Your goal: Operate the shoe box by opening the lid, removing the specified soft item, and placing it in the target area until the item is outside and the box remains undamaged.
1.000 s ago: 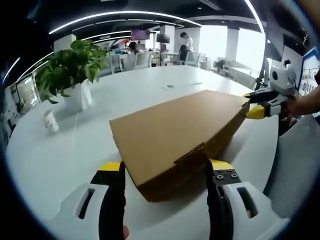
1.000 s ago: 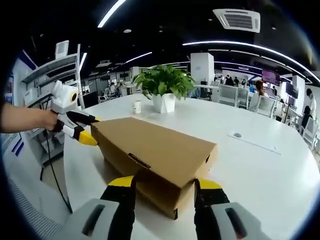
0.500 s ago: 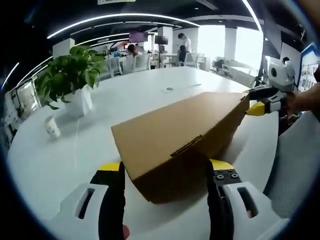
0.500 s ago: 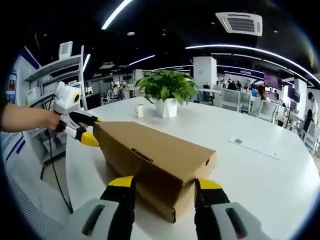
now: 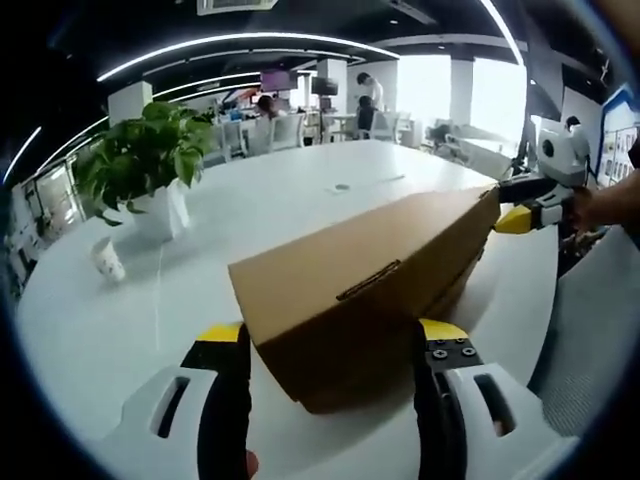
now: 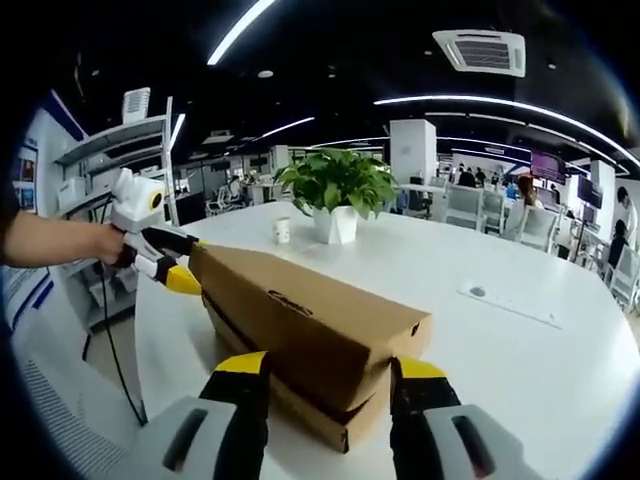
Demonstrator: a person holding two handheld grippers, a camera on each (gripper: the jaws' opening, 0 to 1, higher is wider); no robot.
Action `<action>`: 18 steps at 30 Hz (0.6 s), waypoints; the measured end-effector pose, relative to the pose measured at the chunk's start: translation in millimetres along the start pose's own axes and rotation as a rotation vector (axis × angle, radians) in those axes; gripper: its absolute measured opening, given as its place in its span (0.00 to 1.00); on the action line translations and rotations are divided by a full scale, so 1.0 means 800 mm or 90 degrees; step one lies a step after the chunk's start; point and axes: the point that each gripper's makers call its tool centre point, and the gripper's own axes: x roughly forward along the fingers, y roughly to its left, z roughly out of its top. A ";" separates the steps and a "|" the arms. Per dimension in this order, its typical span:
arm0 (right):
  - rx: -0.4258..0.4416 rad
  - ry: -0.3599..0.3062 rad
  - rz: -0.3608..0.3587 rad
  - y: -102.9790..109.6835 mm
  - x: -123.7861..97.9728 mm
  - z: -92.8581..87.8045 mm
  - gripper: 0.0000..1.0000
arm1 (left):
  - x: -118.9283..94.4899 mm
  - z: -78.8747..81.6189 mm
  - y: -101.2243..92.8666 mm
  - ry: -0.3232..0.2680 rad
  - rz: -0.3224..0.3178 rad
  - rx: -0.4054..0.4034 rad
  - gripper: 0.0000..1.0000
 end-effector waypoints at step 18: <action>-0.026 -0.033 -0.016 -0.016 0.000 0.032 0.37 | -0.005 0.031 0.010 -0.028 0.011 0.007 0.62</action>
